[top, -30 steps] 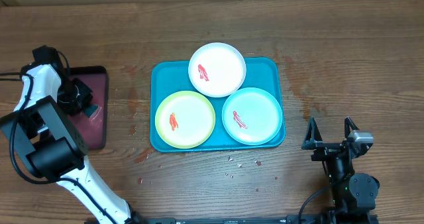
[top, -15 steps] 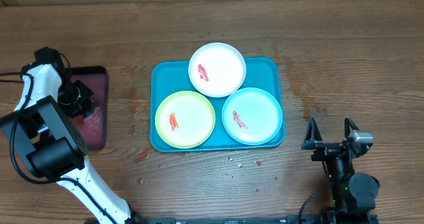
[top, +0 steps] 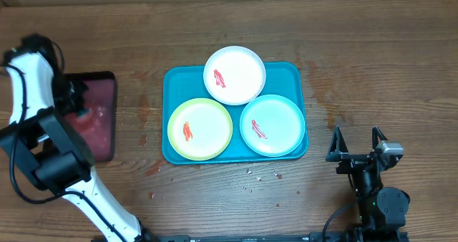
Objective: Clean dirty plates on tray and stack at the side
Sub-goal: 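Dip and wet the sponge in the basin water with the left gripper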
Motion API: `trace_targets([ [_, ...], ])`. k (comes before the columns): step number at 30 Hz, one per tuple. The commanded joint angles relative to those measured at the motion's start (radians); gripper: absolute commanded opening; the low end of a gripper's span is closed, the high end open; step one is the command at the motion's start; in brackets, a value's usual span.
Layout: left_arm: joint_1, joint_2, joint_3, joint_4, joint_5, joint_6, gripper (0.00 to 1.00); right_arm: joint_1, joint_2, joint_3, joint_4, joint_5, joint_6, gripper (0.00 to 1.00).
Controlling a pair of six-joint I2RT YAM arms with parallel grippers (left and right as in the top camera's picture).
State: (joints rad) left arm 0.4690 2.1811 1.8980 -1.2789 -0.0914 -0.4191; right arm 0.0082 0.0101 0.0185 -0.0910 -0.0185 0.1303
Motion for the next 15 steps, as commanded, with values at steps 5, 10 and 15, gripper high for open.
trace_targets([
  [5, 0.000, -0.005, 0.283, -0.201, 0.021, -0.007, 0.04, 0.006, -0.007, -0.011, 0.006, 0.010, 0.000, 1.00],
  [10, 0.000, 0.003, 0.111, -0.044, -0.043, -0.008, 0.04, 0.006, -0.007, -0.011, 0.006, 0.010, 0.000, 1.00],
  [15, 0.002, 0.003, -0.022, 0.043, 0.024, 0.004, 0.04, 0.006, -0.007, -0.011, 0.006, 0.010, 0.000, 1.00],
])
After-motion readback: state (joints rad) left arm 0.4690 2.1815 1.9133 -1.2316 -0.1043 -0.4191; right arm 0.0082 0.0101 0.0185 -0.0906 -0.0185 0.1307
